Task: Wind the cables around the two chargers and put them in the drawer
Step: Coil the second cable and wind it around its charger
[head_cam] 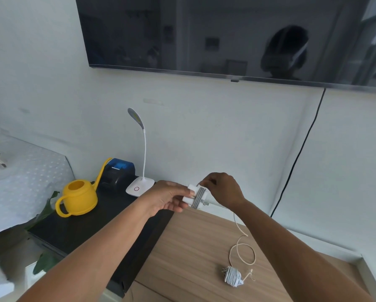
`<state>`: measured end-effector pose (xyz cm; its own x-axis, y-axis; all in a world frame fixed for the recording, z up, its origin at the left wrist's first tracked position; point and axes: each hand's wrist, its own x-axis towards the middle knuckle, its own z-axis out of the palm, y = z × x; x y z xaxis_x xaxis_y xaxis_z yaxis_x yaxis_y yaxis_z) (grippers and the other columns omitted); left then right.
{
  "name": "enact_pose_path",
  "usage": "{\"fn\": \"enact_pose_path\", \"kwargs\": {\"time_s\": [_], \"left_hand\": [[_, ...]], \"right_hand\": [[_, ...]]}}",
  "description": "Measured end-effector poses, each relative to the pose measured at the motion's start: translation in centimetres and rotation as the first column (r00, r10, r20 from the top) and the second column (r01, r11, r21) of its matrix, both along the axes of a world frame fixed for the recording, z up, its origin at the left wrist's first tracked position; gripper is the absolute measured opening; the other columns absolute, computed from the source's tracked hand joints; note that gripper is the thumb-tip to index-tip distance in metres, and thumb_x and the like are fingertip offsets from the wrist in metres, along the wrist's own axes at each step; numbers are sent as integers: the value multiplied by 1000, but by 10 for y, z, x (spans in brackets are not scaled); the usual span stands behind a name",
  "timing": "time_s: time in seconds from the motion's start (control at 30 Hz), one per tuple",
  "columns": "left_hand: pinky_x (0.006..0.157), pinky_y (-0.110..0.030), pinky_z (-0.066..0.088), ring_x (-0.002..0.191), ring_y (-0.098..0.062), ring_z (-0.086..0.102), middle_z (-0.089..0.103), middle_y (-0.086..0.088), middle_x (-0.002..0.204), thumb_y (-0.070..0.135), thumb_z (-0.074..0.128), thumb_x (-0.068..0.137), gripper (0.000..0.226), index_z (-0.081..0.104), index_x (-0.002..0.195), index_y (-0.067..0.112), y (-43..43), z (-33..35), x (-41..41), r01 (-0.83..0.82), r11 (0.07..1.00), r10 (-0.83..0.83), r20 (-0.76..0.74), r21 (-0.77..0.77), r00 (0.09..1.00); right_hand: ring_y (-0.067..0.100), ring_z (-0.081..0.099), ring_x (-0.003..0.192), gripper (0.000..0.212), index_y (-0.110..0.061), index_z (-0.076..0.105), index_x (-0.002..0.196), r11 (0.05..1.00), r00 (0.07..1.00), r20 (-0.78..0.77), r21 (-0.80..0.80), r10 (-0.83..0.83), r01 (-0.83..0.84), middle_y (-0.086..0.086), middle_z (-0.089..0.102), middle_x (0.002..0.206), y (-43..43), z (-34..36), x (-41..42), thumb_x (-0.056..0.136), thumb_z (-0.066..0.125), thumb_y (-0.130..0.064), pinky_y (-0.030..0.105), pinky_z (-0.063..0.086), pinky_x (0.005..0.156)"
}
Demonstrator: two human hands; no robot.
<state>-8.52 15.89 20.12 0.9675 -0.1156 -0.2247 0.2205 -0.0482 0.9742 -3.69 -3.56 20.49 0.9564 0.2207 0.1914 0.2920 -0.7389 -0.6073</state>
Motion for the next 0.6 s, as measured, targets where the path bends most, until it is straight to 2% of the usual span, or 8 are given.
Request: {"fn": "enact_pose_path", "kwargs": {"time_s": [0.17,0.3,0.43,0.53,0.6], "left_hand": [[53,-28,57,61,-17,66,73,-15,83,18,82,76,40,64,107,0,0,-12,8,-198,979,197,30,38,980],[53,-30,58,58,-18,66,68,-17,86,18,83,73,41,62,104,2,-1,-17,14,-300,953,301,26,-35,953],[53,-30,57,59,-19,66,66,-15,85,19,84,73,39,62,101,4,-1,-17,17,-351,932,353,6,-87,936],[52,-29,57,62,-20,67,68,-17,88,18,82,76,37,61,103,4,1,-17,19,-390,910,392,-15,-141,920],[55,-30,58,66,-21,67,69,-17,88,18,79,79,34,61,104,4,1,-18,19,-391,900,391,-41,-193,919]], "right_hand": [[6,50,60,19,-25,67,78,998,1000,22,64,-11,10,-12,54,59,7,13,-2,92,57,-33,24,38,58],[7,53,64,21,-21,69,83,998,999,35,60,0,-2,-13,58,65,16,7,-10,93,53,-30,25,41,61],[10,50,60,22,-20,63,77,997,999,45,72,2,-5,-9,57,63,22,-2,-15,92,51,-28,27,41,60],[18,59,70,23,-18,68,84,996,998,59,90,9,-14,-5,66,72,26,-10,-19,92,51,-31,31,48,66],[18,60,70,24,-18,69,84,994,998,57,105,13,-19,-4,65,70,29,-16,-22,93,52,-32,32,49,68]]}}
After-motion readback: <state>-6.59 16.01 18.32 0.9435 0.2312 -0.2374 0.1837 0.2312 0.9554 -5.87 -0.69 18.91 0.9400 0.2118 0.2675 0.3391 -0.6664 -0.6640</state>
